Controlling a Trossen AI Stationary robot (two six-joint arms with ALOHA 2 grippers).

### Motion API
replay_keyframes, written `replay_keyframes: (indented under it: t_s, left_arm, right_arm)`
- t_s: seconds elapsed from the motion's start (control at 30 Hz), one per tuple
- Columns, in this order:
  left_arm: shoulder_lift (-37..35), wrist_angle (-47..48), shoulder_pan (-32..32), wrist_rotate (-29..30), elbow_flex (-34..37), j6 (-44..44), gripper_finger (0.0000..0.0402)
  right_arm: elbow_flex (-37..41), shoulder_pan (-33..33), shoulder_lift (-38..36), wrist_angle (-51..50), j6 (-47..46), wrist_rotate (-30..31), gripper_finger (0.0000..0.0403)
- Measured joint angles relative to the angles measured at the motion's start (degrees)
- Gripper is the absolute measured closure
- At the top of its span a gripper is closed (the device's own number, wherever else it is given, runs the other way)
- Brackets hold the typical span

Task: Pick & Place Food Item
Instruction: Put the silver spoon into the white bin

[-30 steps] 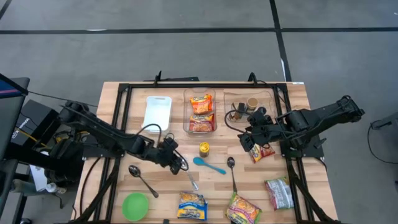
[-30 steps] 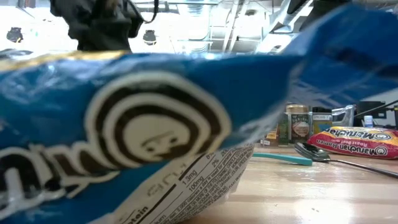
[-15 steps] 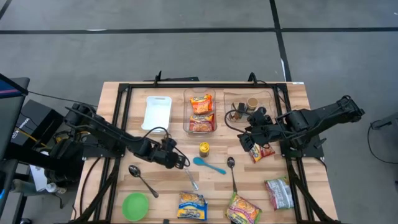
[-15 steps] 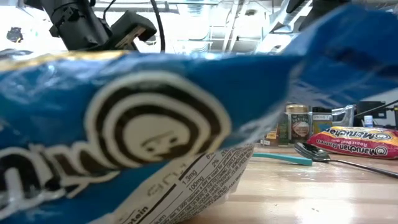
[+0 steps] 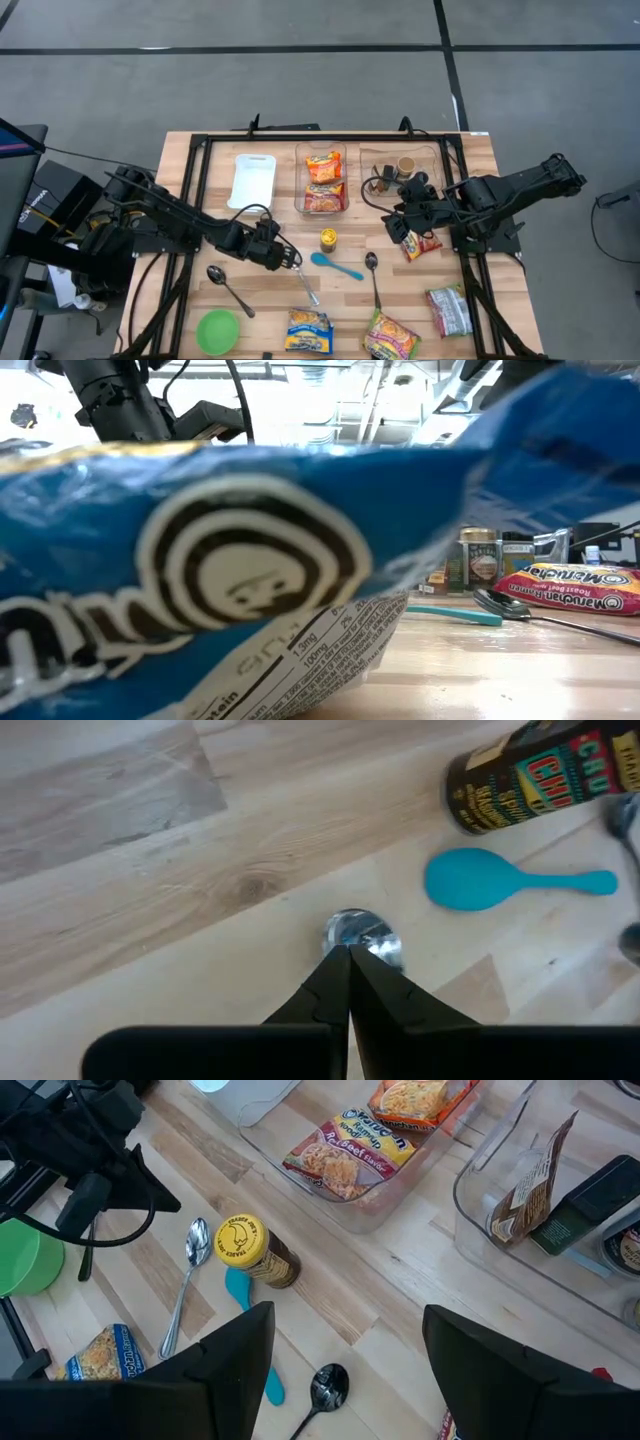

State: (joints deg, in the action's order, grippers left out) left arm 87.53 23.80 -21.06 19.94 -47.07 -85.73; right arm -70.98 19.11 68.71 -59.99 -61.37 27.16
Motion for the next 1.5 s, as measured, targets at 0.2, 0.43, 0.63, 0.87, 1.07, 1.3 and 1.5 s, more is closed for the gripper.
replay_keyframes:
  t_s: [0.2, 0.43, 0.63, 0.87, 1.07, 1.3, 1.5]
  left_arm:
    - [0.00, 1.03, -0.02, -0.39, 0.00, 0.20, 0.0368]
    - [0.00, 1.08, 0.18, -0.41, 0.00, 3.87, 0.0314]
    - [0.00, 1.08, 1.45, -0.46, 0.00, 7.47, 0.0300]
    - [0.01, 1.03, 2.88, -2.32, 0.00, 10.51, 0.0298]
    - [1.68, -0.28, 2.93, -3.26, -0.01, 10.53, 0.0292]
    - [4.75, -2.03, 2.93, -4.33, 0.04, 10.51, 0.0280]
    - [4.85, -2.50, 2.93, -4.87, 0.04, 10.52, 0.0268]
  right_arm:
    - [0.00, 0.00, 0.00, 0.58, 0.34, 0.00, 0.0153]
    - [0.00, 0.00, 0.00, 0.58, 0.45, 0.00, 0.0153]
    - [0.00, 0.00, 0.00, 0.58, 0.43, 0.00, 0.0153]
    - [0.00, 0.00, 0.00, 0.58, 0.38, 0.00, 0.0153]
    - [0.00, 0.00, -0.02, 0.59, 0.38, 0.00, 0.0153]
    - [0.00, 0.02, -0.04, 0.71, 0.40, -0.02, 0.0153]
    - [0.00, 0.04, -0.04, 0.73, 0.40, -0.02, 0.0153]
